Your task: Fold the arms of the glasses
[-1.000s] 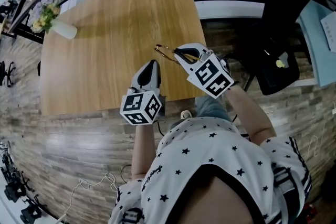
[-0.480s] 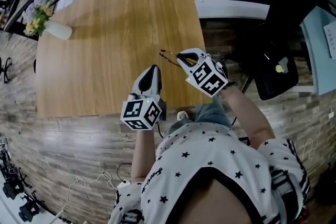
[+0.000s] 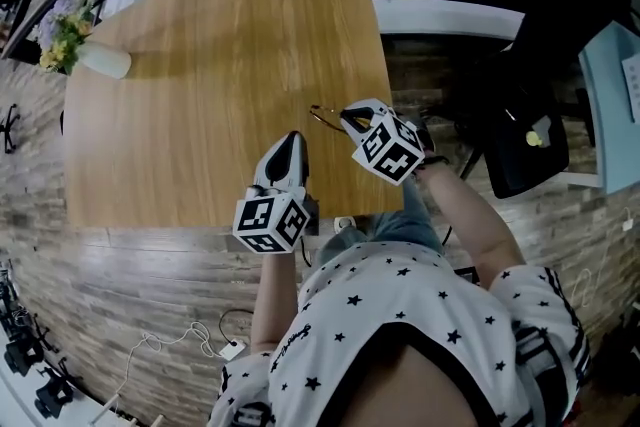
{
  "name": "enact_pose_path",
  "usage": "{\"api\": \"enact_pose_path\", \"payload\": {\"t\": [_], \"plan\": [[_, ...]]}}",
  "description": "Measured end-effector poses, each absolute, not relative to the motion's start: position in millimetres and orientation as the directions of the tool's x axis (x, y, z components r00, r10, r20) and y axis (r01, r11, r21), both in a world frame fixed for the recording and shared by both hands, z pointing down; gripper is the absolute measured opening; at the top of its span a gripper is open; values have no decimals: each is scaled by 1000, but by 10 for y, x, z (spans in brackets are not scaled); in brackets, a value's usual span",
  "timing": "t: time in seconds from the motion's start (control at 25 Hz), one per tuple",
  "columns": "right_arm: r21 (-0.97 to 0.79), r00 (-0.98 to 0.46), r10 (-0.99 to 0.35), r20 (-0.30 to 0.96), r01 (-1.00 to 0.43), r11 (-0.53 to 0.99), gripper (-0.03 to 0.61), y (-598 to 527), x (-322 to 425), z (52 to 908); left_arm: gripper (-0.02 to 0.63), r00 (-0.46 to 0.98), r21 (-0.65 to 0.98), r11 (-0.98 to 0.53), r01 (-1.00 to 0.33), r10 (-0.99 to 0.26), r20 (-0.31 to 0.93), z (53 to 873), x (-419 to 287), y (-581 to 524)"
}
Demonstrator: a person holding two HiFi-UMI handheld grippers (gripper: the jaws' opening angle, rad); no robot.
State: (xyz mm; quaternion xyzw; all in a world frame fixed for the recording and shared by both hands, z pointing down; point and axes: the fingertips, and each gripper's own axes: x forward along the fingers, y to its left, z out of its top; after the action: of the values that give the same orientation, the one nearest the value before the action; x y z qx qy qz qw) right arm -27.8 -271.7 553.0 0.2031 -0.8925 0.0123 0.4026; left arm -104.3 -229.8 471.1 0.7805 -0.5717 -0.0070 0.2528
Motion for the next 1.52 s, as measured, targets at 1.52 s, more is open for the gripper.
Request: {"api": "enact_pose_path", "payload": {"t": [1.52], "plan": [[122,-512,-254,820,-276,953,23,-2565,-308,6072,6,334,418,-192,-888,-894,299,4732,-1064,-2191]]}}
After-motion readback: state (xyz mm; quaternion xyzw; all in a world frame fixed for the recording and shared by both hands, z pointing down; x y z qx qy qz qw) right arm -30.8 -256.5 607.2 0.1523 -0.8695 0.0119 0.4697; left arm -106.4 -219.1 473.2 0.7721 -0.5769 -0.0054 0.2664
